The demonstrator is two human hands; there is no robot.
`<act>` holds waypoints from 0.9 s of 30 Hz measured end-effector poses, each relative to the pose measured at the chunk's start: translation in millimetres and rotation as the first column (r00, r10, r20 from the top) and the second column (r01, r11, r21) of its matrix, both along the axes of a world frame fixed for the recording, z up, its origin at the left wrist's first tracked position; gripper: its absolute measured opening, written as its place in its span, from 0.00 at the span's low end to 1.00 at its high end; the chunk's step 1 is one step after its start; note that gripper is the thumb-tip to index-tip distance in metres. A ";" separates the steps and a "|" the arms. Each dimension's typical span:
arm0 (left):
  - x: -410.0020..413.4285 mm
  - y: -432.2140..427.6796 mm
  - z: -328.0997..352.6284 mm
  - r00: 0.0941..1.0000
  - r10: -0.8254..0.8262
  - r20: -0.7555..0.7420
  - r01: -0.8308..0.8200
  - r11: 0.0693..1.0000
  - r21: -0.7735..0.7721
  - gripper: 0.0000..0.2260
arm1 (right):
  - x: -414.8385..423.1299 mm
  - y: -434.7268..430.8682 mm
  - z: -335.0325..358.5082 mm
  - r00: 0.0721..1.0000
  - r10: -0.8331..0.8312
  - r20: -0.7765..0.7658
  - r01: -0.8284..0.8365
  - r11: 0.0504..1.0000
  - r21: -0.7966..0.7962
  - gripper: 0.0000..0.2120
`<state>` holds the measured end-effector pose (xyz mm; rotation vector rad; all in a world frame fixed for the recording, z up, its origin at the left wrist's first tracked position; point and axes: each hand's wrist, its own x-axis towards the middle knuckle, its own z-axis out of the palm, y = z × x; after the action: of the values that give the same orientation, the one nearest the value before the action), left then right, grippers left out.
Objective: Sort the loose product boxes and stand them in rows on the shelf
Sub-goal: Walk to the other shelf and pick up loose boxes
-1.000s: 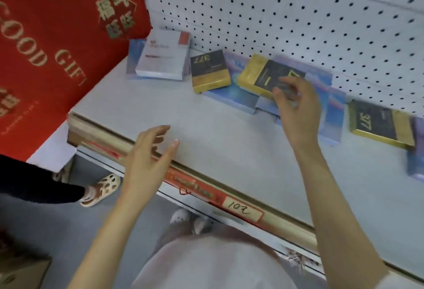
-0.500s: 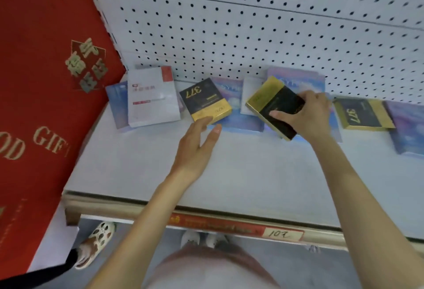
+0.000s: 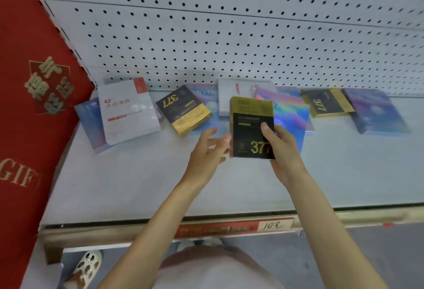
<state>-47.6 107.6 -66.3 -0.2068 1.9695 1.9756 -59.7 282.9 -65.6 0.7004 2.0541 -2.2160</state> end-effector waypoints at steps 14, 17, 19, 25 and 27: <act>13.4 -13.4 -16.4 0.990 0.137 -0.027 -0.137 0.990 -0.014 0.03 | 26.4 48.5 -36.0 0.952 -0.301 0.063 0.162 0.666 0.728 0.33; 18.5 -18.0 -16.8 0.986 0.169 0.000 -0.169 0.986 -0.017 0.02 | 20.9 51.1 -39.6 0.948 -0.296 0.117 0.153 0.746 0.648 0.34; 24.2 -21.6 -18.6 0.984 0.177 0.020 -0.176 0.984 -0.030 0.02 | 18.5 52.2 -36.5 0.944 -0.316 0.091 0.230 0.832 0.504 0.24; 39.4 -23.6 -8.6 0.980 0.194 -0.039 -0.196 0.980 -0.047 0.03 | 48.9 52.9 -27.6 0.894 -0.448 -0.027 0.448 0.894 0.004 0.09; 44.6 -13.0 -0.7 0.975 0.213 -0.056 -0.215 0.976 -0.033 0.04 | 71.5 66.2 -19.5 0.884 -0.468 -0.013 0.464 0.879 -0.105 0.07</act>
<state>-2.9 94.6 -66.9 -0.3964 2.0974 2.0935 11.8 349.1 -85.1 1.2698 1.9294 -2.5631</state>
